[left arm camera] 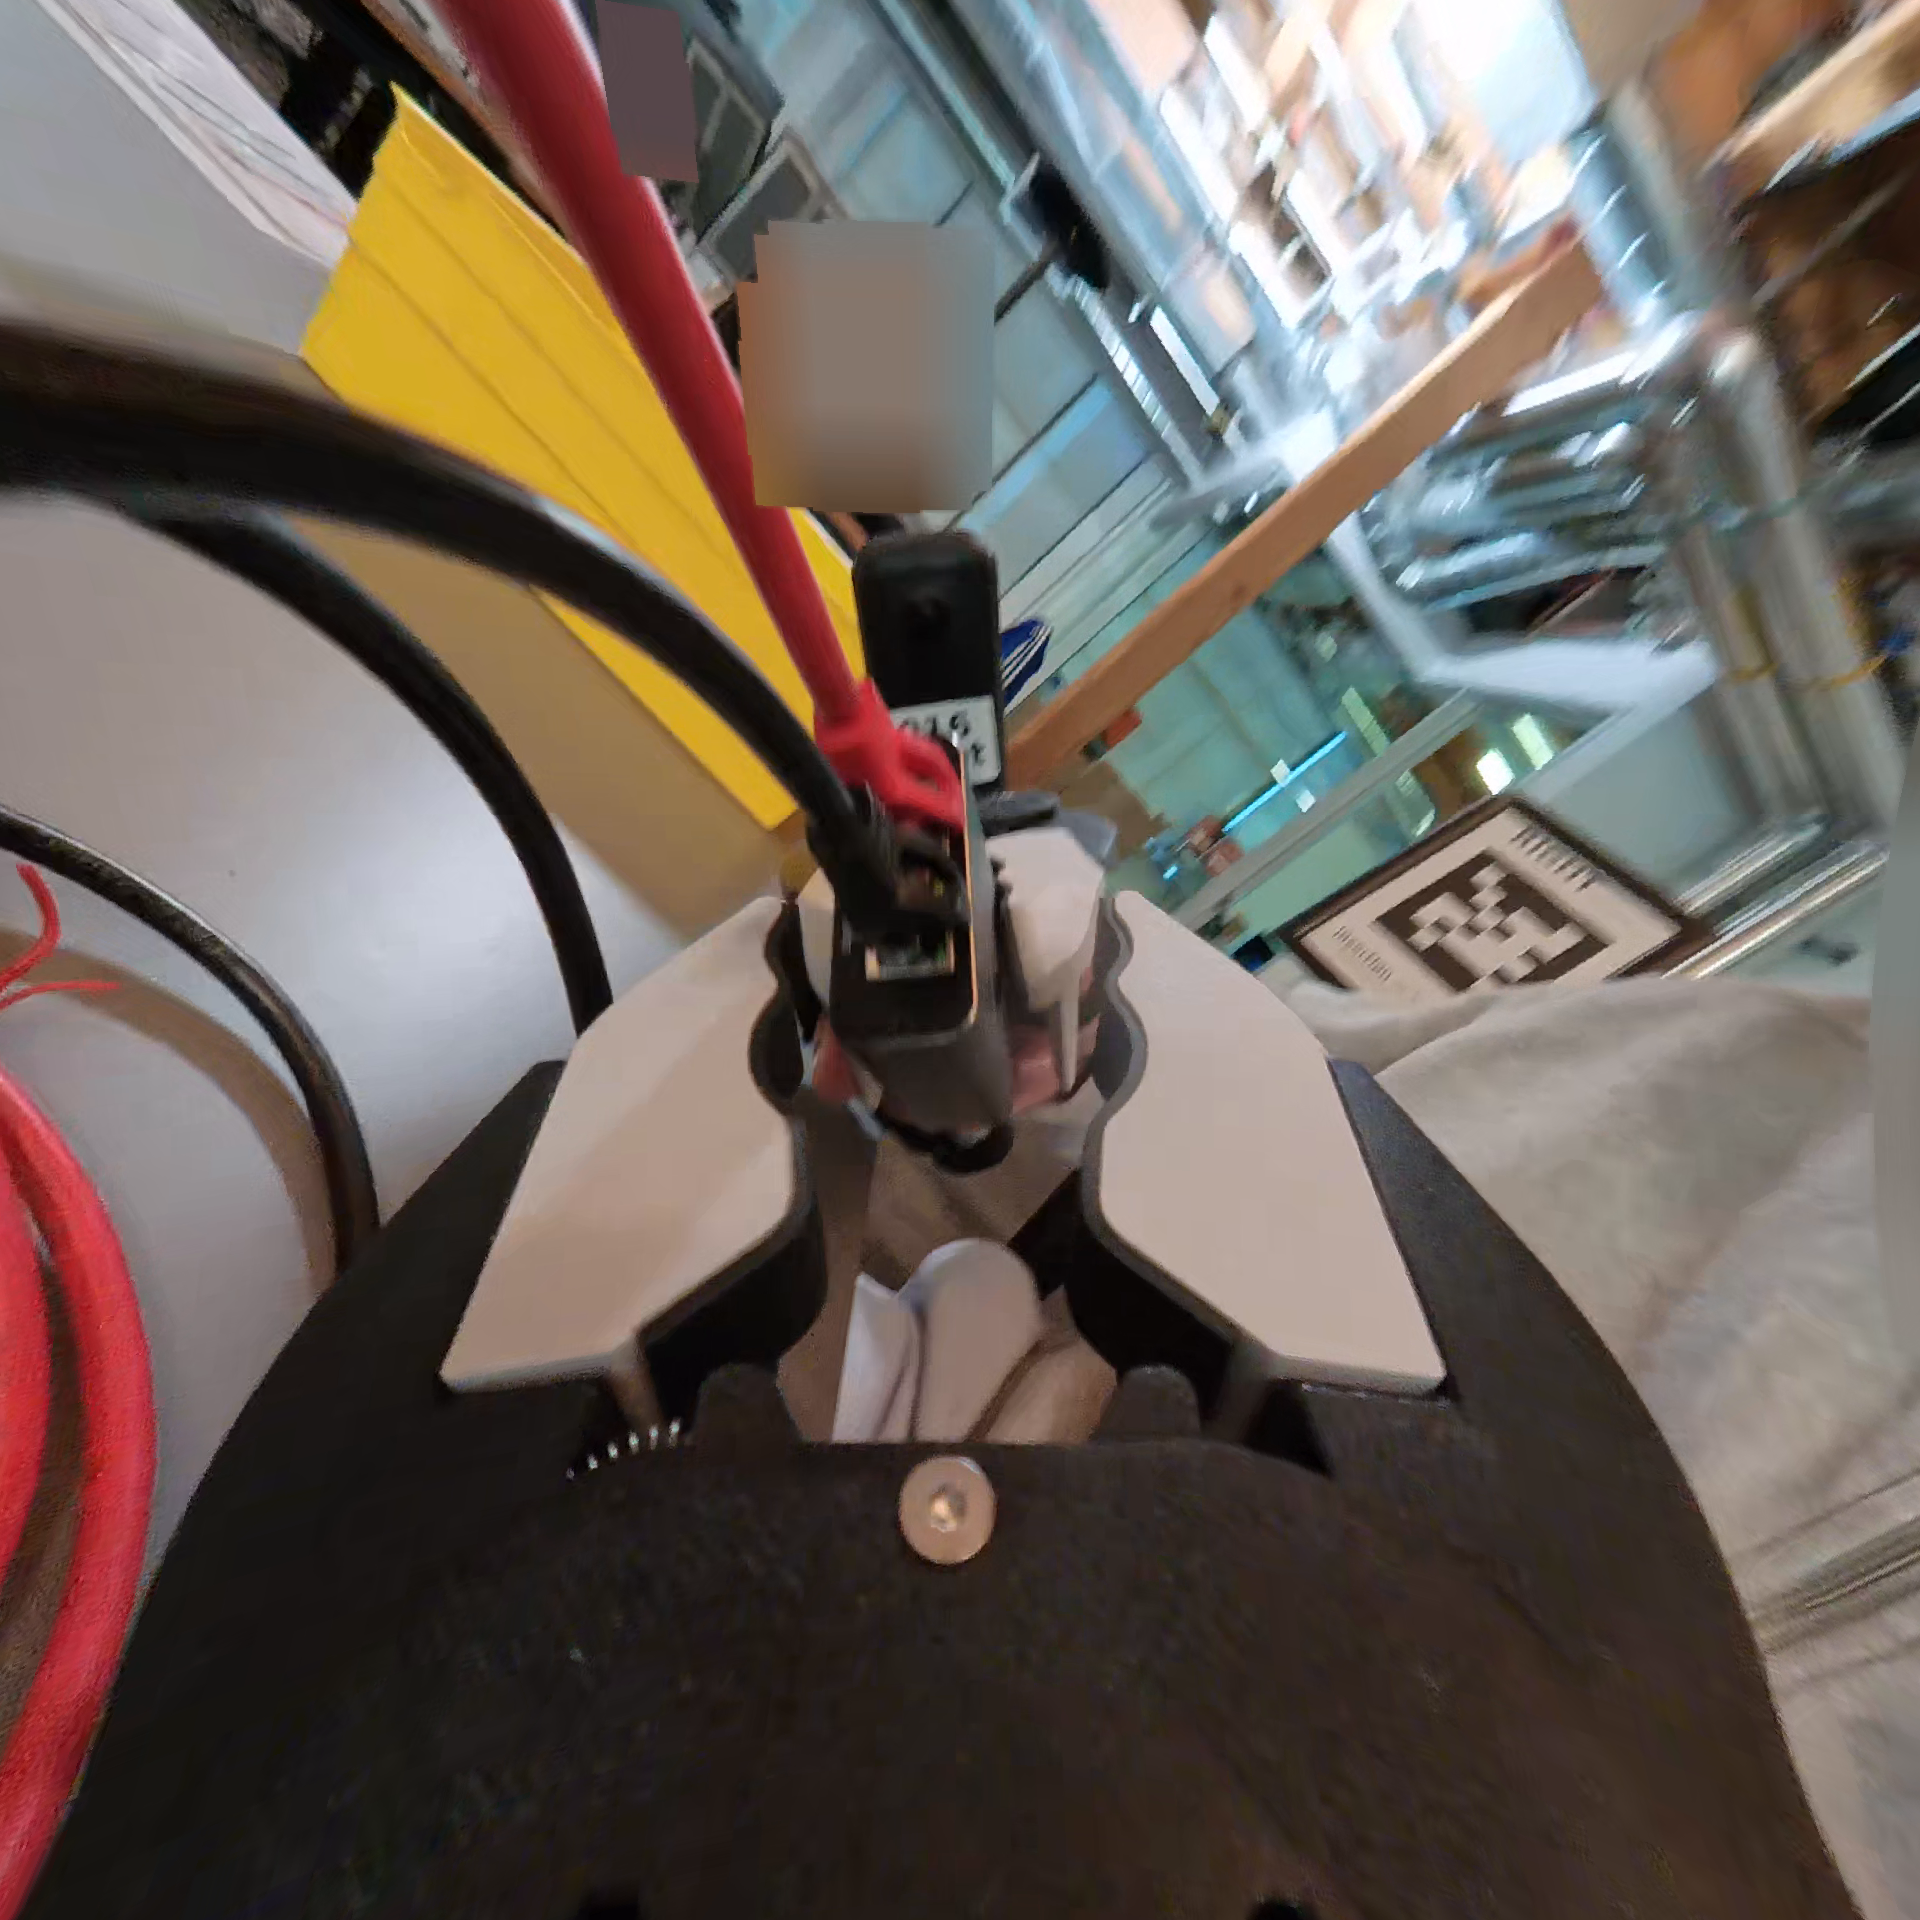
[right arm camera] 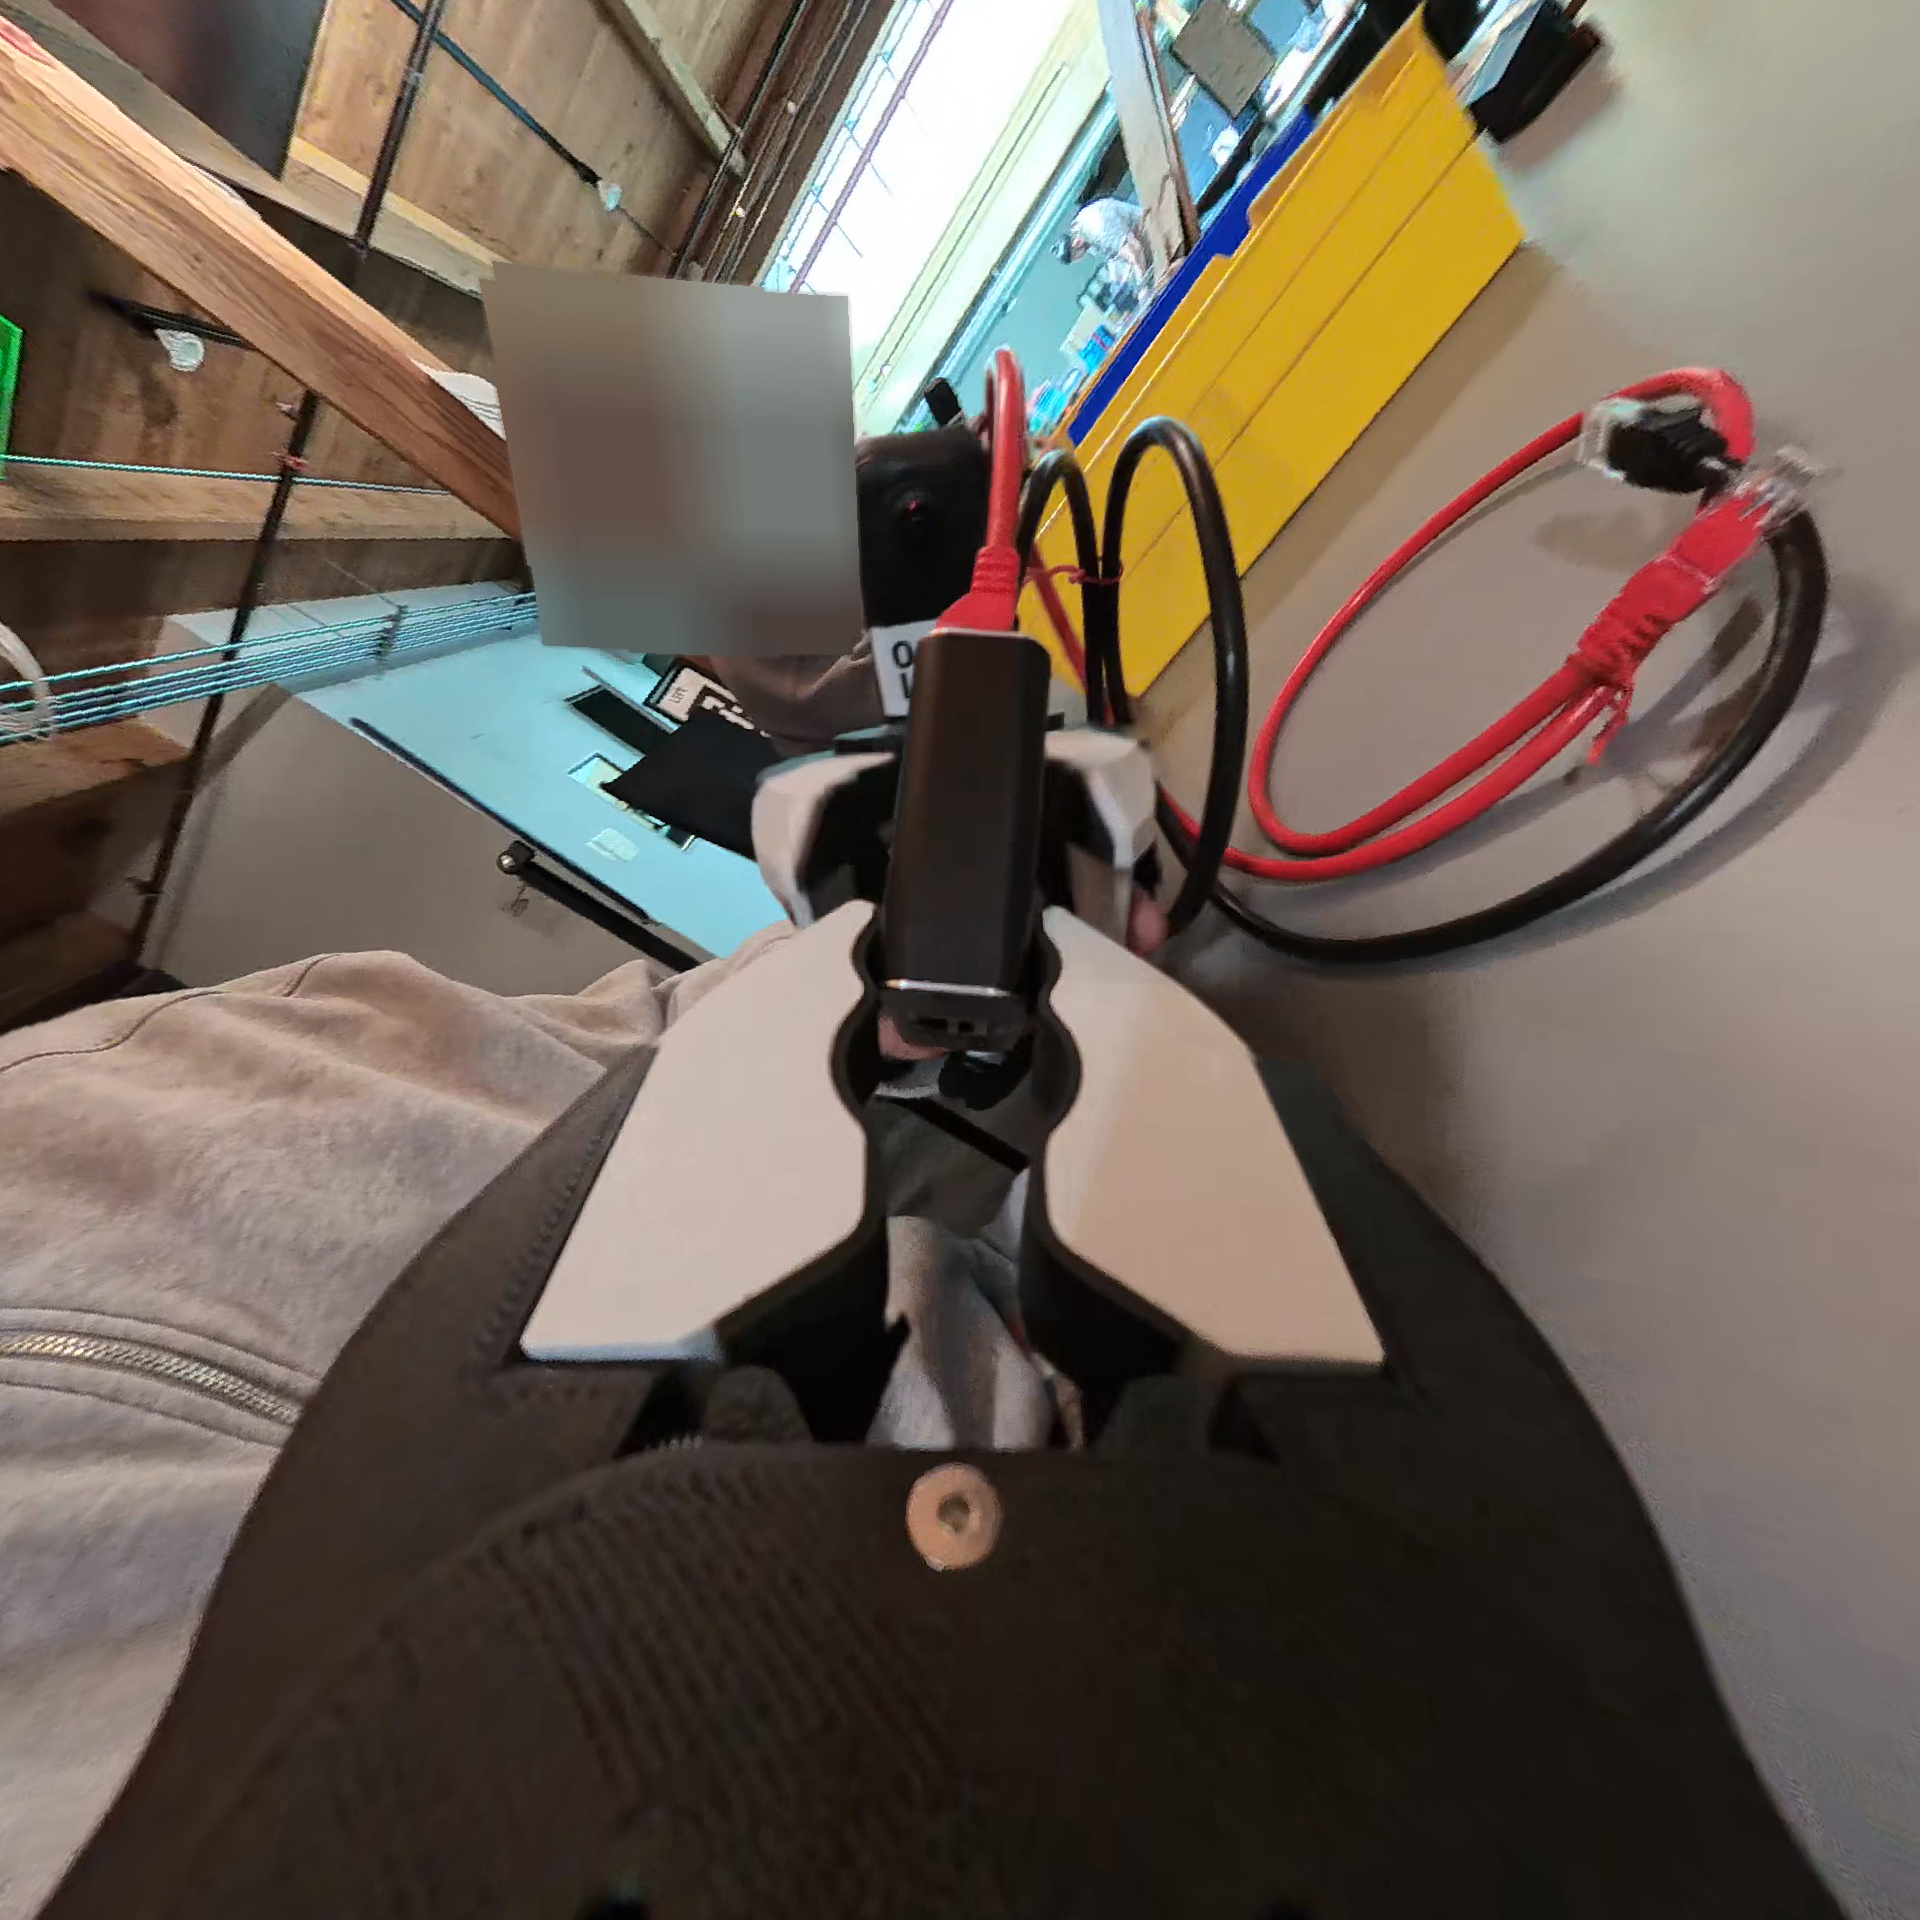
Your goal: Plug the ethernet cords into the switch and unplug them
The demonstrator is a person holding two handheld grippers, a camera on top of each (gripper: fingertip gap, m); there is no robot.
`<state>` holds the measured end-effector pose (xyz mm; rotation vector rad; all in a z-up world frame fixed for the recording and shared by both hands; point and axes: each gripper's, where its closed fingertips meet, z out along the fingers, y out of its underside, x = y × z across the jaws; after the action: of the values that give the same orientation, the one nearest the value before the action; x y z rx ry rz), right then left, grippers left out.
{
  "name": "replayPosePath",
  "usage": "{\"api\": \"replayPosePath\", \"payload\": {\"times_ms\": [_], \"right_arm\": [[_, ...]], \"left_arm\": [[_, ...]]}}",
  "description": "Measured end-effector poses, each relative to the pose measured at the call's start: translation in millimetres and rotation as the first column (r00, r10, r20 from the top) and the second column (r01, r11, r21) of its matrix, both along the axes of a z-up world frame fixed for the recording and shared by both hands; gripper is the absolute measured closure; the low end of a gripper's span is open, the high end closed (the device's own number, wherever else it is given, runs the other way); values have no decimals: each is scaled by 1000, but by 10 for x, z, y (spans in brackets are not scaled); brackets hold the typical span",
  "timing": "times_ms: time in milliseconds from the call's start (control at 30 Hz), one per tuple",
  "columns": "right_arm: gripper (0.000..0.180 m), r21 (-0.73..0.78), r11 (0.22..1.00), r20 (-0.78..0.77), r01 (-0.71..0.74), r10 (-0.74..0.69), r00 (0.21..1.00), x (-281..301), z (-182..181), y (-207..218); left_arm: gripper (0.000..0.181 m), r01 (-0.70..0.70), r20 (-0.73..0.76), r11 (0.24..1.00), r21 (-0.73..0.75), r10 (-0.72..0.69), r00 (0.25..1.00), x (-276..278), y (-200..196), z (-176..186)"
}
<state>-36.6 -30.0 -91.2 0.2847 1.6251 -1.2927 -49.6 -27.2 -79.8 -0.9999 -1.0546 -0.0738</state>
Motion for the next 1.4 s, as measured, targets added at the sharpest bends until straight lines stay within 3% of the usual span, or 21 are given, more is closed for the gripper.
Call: {"api": "replayPosePath", "payload": {"times_ms": [133, 233, 333, 467, 633, 800, 1000, 1100, 1267, 1333, 1400], "right_arm": [[154, 16, 999, 1, -40, 40, 999, 100, -41, -21], [152, -2, 1000, -50, -12, 11, 999, 91, -25, -29], [146, -33, 997, -72, 74, -76, 995, -64, 16, -37], [137, -79, 975, -63, 208, -213, 975, -380, 81, 3], [138, -88, 967, -101, 241, -249, 963, -471, 83, 33], [139, -90, 978, -273, 191, -208, 939, -300, 29, 13], [142, -139, 978, -571, 153, -205, 795, -83, 25, -87], [144, -213, 967, -610, 138, -242, 754, 42, 310, -213], [150, -411, 911, -499, 31, -254, 828, 421, 1271, -540], [152, -410, 911, -553, -53, -201, 809, 625, 1468, -787], [149, -335, 930, -662, -148, -121, 740, 830, 1483, -1119]], "left_arm": [[156, 41, 44, 994, 106, -46, 998, 28, -62, -55], [156, 63, 68, 984, 167, -75, 995, 23, -77, -67], [156, -17, 87, 971, 240, -4, 996, -49, -235, -100], [156, -136, 116, 897, 420, 96, 989, -159, -624, -102], [156, -177, 136, 916, 361, 136, 981, -274, -738, -185], [156, -220, 140, 902, 370, 180, 974, -429, -896, -199], [156, -148, 57, 938, 314, 137, 989, -384, -803, -88], [156, -129, 8, 942, 310, 133, 991, -322, -814, 11], [156, -68, -39, 934, 350, 88, 995, -207, -849, 58], [156, -59, -49, 942, 331, 79, 996, -173, -859, 17], [156, -49, -61, 947, 319, 71, 996, -161, -867, 14]]}}
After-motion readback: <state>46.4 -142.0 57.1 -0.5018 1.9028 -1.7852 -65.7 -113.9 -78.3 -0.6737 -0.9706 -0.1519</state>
